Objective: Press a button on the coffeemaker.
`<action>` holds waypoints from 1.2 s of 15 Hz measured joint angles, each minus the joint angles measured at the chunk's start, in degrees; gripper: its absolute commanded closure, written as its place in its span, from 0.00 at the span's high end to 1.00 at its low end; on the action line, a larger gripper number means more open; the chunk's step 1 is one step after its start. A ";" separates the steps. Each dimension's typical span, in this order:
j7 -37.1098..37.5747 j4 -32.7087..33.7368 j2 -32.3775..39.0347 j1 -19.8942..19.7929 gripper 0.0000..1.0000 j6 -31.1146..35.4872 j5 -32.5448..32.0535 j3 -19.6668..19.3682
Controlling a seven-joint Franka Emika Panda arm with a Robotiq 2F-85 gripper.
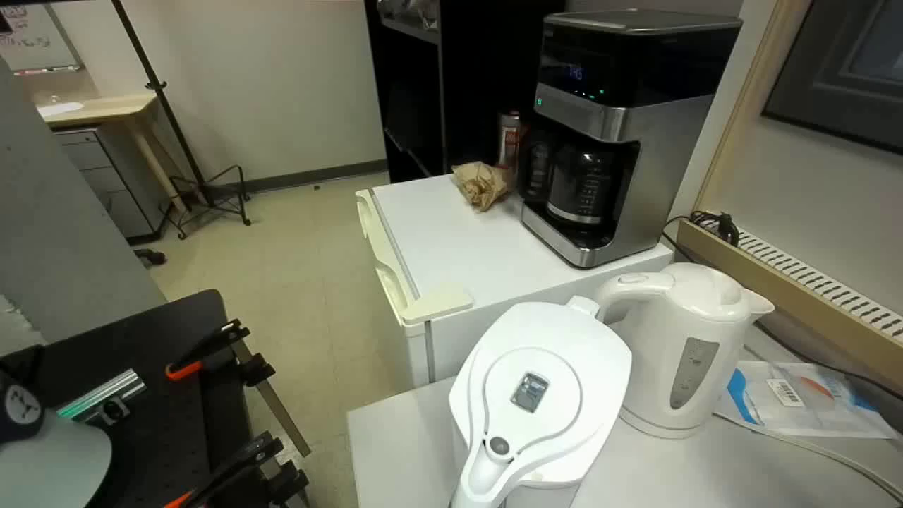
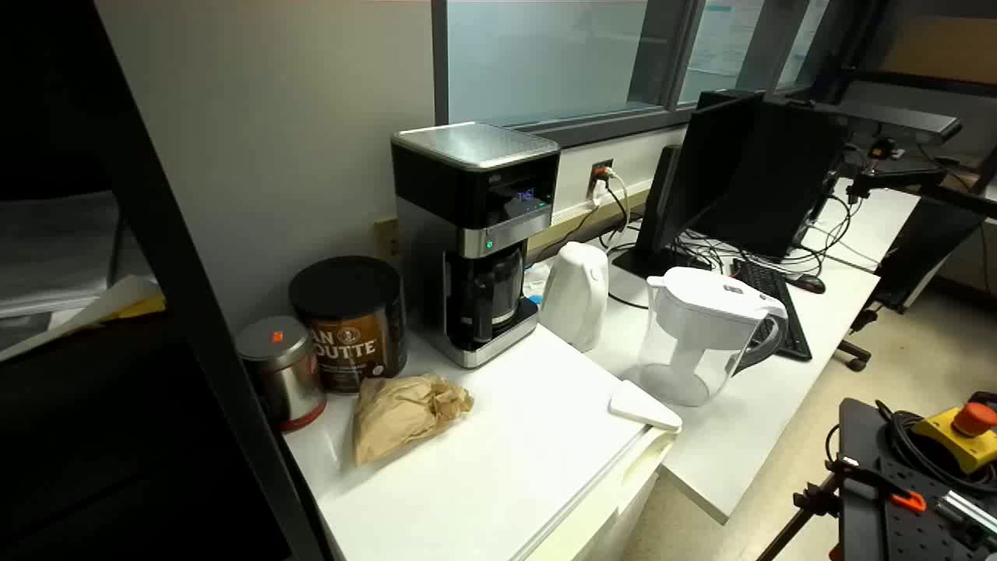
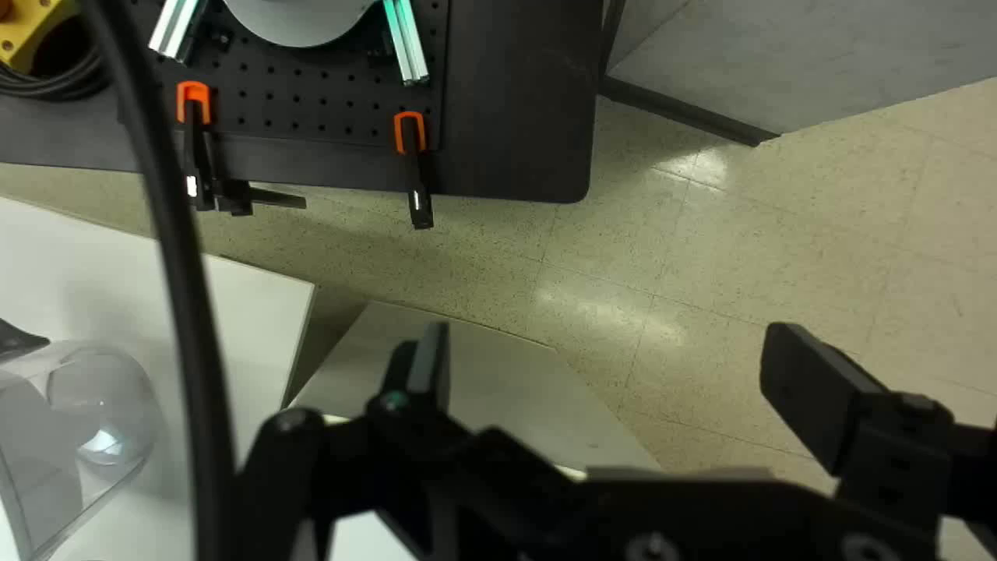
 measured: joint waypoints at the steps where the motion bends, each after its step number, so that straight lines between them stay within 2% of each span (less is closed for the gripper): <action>1: 0.00 0.00 0.00 0.00 1.00 0.01 0.00 0.00; 10: -0.24 -0.11 0.03 -0.19 1.00 0.08 -0.56 0.10; 13: -2.57 -0.53 0.68 -0.26 1.00 0.99 -4.71 0.33; 16: -7.62 -1.43 2.30 -0.39 1.00 3.99 -11.56 0.25; 17: -9.35 -1.86 2.98 -0.46 0.75 5.41 -13.65 0.06; 18: -11.27 -2.25 3.74 -0.52 0.74 7.03 -15.74 -0.27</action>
